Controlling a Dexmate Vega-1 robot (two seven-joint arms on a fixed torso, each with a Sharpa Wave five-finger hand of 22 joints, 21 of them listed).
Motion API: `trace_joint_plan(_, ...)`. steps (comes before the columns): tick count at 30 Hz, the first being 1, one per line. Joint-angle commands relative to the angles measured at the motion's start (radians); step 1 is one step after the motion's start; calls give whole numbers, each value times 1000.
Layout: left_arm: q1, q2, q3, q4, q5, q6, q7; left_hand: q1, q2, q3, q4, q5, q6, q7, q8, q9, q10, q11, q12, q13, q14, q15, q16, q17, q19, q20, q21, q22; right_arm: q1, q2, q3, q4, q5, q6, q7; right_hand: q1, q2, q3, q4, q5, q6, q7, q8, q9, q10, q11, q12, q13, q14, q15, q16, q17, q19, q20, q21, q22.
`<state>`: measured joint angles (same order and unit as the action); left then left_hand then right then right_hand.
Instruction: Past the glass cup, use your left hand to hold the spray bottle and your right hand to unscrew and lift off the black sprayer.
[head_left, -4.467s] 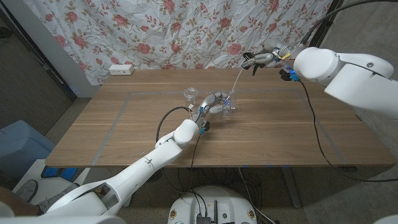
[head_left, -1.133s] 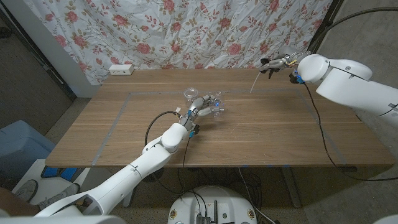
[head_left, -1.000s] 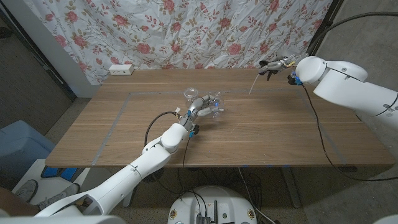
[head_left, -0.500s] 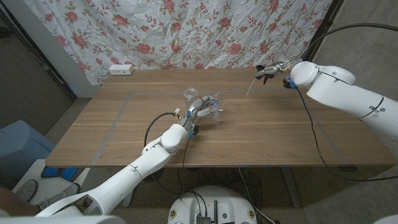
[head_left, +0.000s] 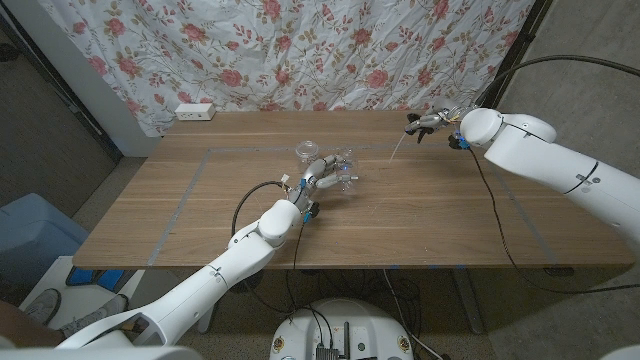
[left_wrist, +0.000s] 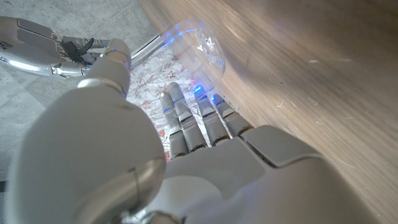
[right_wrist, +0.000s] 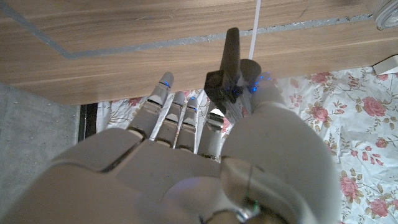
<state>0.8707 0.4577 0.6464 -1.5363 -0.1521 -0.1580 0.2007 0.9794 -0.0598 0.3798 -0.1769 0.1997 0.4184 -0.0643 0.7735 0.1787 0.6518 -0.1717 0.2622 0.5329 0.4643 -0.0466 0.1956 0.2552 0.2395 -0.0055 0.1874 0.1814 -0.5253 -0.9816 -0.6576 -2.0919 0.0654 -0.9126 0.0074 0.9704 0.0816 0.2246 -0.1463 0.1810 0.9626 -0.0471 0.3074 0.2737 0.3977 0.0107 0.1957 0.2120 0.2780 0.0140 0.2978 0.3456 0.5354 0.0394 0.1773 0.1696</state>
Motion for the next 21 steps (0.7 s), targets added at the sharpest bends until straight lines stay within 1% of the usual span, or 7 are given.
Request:
trace_joint_plan(1,3,1,4,-3,0,2,3,-120,129,10,8,2,62,-44,100,3,28,-25,-2,-4,-2,-98,4,-1,-4,4,3,2,-7,32,-15,75,-3,77,24,-7,1,-7,-1,6,23,-27,-3,1,-14,3,-2,1,-7,-5,-4,4,2,-23,6,2)
trace_joint_plan(10,6,5,2,-7,3,4,7,-122,129,9,8,2,76,-46,89,2,38,-25,-3,-15,-1,-100,8,-9,-6,4,6,1,-9,46,-34,131,-33,149,41,-12,0,-9,-1,6,21,-30,-5,0,-33,-1,-5,1,-21,-11,-11,4,-4,-39,7,1)
trace_joint_plan(18,7,6,1,-9,2,4,7,-124,131,9,8,2,83,-41,79,2,45,-26,-5,-24,1,-100,11,-15,-6,4,7,1,-23,64,-37,187,-49,211,47,-17,0,-11,0,6,19,-31,-6,-1,-42,0,-5,1,-27,-14,-14,3,2,-50,11,1)
trace_joint_plan(21,8,7,0,-11,1,6,7,-124,131,8,9,2,87,-40,76,2,46,-27,-6,-28,1,-100,11,-17,-7,4,8,1,-19,75,-43,204,-58,207,55,-18,-1,-12,0,5,19,-32,-7,-1,-44,0,-5,1,-29,-15,-15,3,4,-52,12,1)
